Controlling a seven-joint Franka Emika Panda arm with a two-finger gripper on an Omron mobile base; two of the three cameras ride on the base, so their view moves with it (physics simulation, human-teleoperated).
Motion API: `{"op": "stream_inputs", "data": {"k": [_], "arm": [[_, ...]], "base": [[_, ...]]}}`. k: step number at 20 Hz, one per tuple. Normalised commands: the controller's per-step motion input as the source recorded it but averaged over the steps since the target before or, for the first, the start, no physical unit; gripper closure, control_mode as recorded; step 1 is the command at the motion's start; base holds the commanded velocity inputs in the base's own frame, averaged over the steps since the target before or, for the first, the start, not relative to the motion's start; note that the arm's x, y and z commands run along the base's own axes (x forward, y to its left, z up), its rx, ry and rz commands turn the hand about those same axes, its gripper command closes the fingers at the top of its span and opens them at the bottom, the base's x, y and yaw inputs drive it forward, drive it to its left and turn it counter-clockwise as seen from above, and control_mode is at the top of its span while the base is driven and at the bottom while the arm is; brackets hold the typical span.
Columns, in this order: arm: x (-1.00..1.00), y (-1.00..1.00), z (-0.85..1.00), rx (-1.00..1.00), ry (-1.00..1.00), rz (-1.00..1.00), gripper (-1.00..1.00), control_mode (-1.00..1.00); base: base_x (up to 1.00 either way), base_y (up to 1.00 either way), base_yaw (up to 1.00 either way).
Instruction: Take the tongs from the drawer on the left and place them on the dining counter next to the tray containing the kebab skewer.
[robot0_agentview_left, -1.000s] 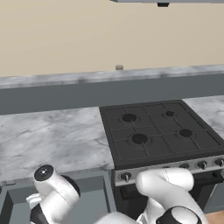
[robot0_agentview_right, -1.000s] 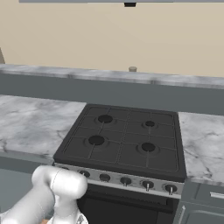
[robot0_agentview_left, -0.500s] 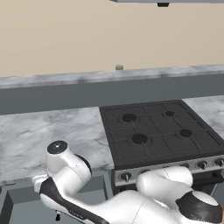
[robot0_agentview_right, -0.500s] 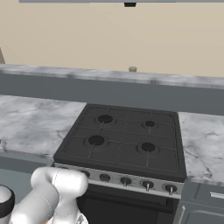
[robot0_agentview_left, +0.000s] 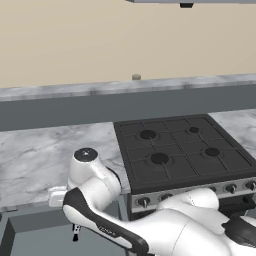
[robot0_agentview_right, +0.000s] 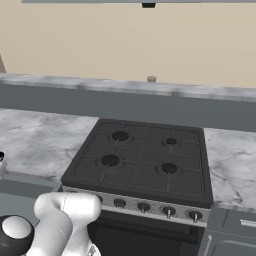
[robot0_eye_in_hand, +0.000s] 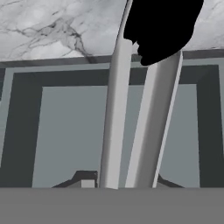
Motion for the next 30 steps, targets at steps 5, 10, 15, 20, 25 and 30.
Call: {"op": "stream_inputs", "data": {"k": [5, 10, 15, 20, 25, 30], "arm": [[0.00, -0.22, 0.42, 0.00, -0.02, 0.00, 1.00, -1.00], [0.00, -0.15, 0.25, 0.00, 0.00, 0.00, 1.00, -1.00], [0.03, -0.08, 0.38, -0.01, 0.00, 0.00, 1.00, -1.00], [0.13, -0.15, 0.41, -0.03, 0.00, -0.03, 1.00, -1.00], [0.00, -0.34, 0.29, -0.06, -0.02, -0.08, 1.00, -1.00], [0.00, -0.50, 0.15, -0.04, -0.02, -0.07, 1.00, -1.00]], "base": [[0.00, 0.00, 0.00], [0.00, 0.00, 0.00], [0.00, 0.00, 0.00], [0.00, 0.00, 0.00], [0.00, 0.00, 0.00], [0.00, 0.00, 0.00]]}}
